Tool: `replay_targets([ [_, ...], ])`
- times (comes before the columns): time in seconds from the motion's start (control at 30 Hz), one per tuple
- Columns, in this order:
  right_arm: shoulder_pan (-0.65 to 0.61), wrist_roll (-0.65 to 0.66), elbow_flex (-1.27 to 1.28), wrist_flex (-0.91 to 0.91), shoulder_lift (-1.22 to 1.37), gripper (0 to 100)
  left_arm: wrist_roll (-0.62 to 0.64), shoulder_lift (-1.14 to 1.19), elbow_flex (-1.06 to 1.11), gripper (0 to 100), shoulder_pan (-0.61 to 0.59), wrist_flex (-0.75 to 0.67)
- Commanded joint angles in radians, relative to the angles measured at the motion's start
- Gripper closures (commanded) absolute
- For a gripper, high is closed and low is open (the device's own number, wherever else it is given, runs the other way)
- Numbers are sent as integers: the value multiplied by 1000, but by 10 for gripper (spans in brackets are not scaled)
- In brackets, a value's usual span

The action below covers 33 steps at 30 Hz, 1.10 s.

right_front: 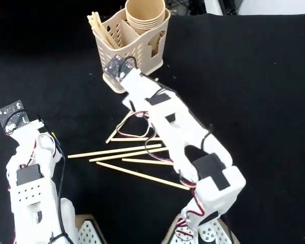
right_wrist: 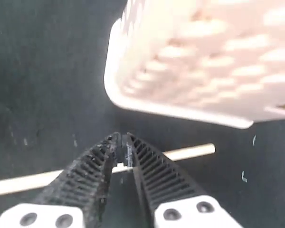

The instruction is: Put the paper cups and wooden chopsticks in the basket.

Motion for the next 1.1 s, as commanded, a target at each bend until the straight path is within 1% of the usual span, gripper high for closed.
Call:
replay_targets([
  [0.0,-25,-21,-12,-63,12,985,5,-6,-45,945,-7,-17],
  [0.23,-18,-15,-18,-129,153,985,3,-6,-45,945,-7,-15],
  [0.33,-18,-14,-18,-164,176,985,3,-6,-45,945,-7,-15],
  [0.43,-12,-9,-16,-160,180,985,3,-6,-45,945,-7,-15],
  [0.57,23,74,-8,-147,180,985,5,-6,-45,945,-7,-15],
  [0.73,63,166,-7,-8,162,986,6,-6,-45,945,-7,-15],
  [0.9,64,227,7,163,53,986,6,-6,-45,945,-7,-17],
  [1.0,63,233,12,244,-28,986,6,-6,-45,945,-7,-17],
  [1.07,64,232,8,255,-64,985,6,-6,-45,945,-7,-17],
])
